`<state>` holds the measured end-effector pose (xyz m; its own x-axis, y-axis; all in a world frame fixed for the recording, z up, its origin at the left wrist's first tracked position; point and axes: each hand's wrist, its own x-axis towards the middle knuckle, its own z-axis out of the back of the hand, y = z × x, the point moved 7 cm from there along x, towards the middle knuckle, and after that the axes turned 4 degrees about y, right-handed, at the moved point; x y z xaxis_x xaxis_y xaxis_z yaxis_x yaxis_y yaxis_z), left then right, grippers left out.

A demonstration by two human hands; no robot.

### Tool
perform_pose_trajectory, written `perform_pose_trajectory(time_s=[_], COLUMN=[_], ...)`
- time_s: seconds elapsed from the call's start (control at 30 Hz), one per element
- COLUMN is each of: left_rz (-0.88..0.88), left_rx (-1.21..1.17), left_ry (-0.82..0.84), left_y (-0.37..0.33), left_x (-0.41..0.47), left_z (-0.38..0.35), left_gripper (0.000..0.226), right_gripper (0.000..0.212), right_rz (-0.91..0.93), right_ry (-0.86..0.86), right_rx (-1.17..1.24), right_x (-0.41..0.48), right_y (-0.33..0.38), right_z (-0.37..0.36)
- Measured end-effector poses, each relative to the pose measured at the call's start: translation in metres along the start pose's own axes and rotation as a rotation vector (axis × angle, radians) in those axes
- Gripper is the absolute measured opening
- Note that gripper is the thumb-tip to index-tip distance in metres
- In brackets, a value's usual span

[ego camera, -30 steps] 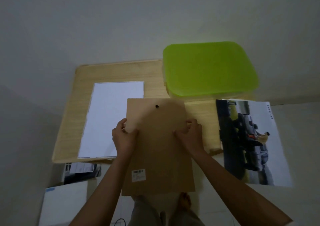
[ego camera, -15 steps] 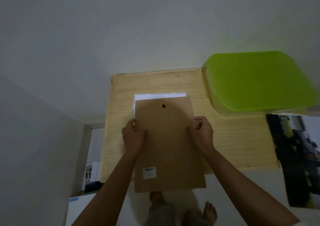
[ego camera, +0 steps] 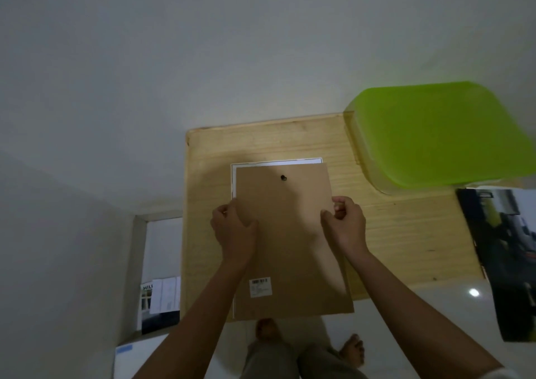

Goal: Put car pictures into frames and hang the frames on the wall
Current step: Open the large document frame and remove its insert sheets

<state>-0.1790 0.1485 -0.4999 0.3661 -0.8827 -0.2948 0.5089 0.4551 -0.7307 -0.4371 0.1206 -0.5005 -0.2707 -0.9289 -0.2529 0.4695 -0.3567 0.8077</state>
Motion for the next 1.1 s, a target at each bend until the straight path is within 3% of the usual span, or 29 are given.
perform_pose_trajectory(time_s=[0.27, 0.93, 1.1], left_rz=[-0.086, -0.097, -0.090], left_rx=[-0.023, -0.005, -0.040], left_ry=[0.028, -0.051, -0.026], left_y=[0.008, 0.008, 0.012], left_x=[-0.002, 0.000, -0.001], left_z=[-0.006, -0.006, -0.004], left_gripper=[0.063, 0.054, 0.070], right_gripper=[0.054, 0.056, 0.060], right_rz=[0.133, 0.188, 0.150], right_ry=[0.097, 0.178, 0.218], right_rx=[-0.226, -0.567, -0.618], right_x=[-0.011, -0.008, -0.004], right_y=[0.003, 0.013, 0.013], right_z=[-0.010, -0.022, -0.025])
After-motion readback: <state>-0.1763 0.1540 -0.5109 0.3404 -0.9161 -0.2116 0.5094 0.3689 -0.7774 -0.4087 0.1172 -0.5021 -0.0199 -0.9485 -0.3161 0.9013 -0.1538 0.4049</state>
